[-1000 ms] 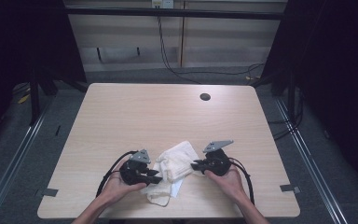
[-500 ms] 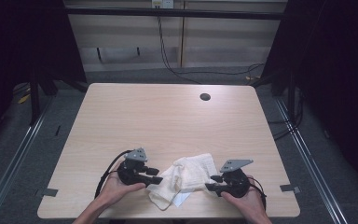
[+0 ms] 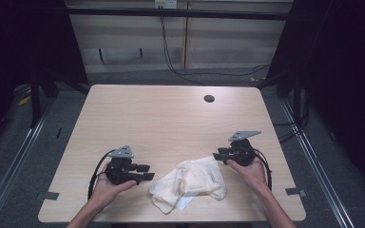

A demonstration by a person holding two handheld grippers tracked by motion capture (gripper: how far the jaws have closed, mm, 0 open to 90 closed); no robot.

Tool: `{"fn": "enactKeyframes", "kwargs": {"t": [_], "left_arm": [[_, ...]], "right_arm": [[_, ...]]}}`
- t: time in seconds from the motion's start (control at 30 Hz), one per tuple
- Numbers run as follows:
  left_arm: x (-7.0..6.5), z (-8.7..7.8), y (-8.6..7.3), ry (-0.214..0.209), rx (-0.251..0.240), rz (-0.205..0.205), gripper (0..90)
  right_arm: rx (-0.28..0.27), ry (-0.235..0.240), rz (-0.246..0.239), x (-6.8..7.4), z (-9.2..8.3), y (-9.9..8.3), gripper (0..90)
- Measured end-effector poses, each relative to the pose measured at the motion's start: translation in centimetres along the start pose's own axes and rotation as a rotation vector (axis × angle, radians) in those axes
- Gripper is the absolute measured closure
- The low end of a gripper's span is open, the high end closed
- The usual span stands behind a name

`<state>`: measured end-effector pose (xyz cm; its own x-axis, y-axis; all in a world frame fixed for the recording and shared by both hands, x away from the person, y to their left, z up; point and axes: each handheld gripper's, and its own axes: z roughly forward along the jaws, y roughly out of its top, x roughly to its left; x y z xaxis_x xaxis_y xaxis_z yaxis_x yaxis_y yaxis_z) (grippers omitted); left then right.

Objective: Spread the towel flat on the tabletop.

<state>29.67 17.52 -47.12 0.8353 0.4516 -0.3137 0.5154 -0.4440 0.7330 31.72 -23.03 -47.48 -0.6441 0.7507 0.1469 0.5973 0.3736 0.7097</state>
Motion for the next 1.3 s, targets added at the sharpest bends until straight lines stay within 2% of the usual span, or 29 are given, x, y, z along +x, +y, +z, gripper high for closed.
{"fn": "enactKeyframes", "kwargs": {"t": [0.07,0.1,0.17,0.27,0.4,0.47,0.5,0.53,0.6,0.77,0.83,0.9,0.97,1.07,1.1,1.17,1.27,1.3], "left_arm": [[0.2,0.1,-0.2,0.005,0.005,-0.007,58.3],[0.3,0.1,-0.4,0.011,0.010,-0.018,58.3],[0.3,0.1,-0.5,0.012,0.016,-0.018,58.2],[0.3,0.0,-0.8,0.020,0.025,-0.023,56.9],[0.3,-0.1,-1.0,0.030,0.034,-0.029,56.1],[0.3,0.0,-1.1,0.035,0.041,-0.036,56.1],[0.3,0.1,-1.2,0.055,0.059,-0.034,56.2],[0.5,0.3,-1.4,0.052,0.083,-0.049,56.2],[0.6,0.5,-1.5,0.055,0.098,-0.053,57.1],[0.5,1.0,-1.6,0.035,0.110,-0.057,57.5],[0.1,1.6,-1.5,0.014,0.121,-0.061,57.4],[-0.4,2.1,-1.4,-0.003,0.131,-0.055,57.3],[-0.7,2.5,-1.2,0.010,0.152,-0.034,58.5],[-0.9,3.1,-1.0,-0.002,0.155,-0.022,66.5],[-1.0,3.3,-1.0,0.003,0.160,-0.006,70.1],[-1.3,3.6,-0.9,-0.020,0.176,0.023,78.2],[-2.1,3.9,-0.7,-0.007,0.207,0.088,87.0],[-2.3,4.0,-0.6,-0.006,0.203,0.094,88.6]], "right_arm": [[0.004,0.000,-0.005,-0.2,0.6,0.0,66.1],[0.021,0.003,0.005,-0.4,1.7,-0.2,66.0],[0.037,0.005,0.005,-0.4,2.3,-0.4,65.6],[0.046,0.004,-0.002,-0.4,2.6,-0.6,67.2],[0.066,-0.007,-0.025,-0.1,2.7,-0.7,74.8],[0.067,-0.008,-0.026,0.0,2.6,-0.8,79.1],[0.072,-0.015,-0.014,0.1,2.5,-0.9,82.4],[0.064,-0.008,-0.015,-0.1,2.4,-1.0,85.0],[0.067,-0.017,-0.001,-0.1,2.2,-1.1,87.8],[0.050,-0.016,0.005,-0.2,1.2,-1.4,88.1],[0.029,-0.026,0.007,0.1,-0.4,-1.5,88.3],[0.014,-0.018,0.017,0.2,-1.0,-1.9,88.3],[0.024,-0.027,0.005,0.4,-1.5,-2.2,88.3],[0.031,-0.035,0.000,0.6,-1.8,-2.7,88.4],[0.030,-0.035,-0.003,0.5,-1.9,-2.7,88.3],[0.017,-0.037,0.002,0.3,-2.0,-2.7,88.3],[0.015,-0.034,0.009,0.2,-1.9,-2.7,88.3],[0.019,-0.035,0.014,0.2,-1.8,-2.7,88.3]]}}
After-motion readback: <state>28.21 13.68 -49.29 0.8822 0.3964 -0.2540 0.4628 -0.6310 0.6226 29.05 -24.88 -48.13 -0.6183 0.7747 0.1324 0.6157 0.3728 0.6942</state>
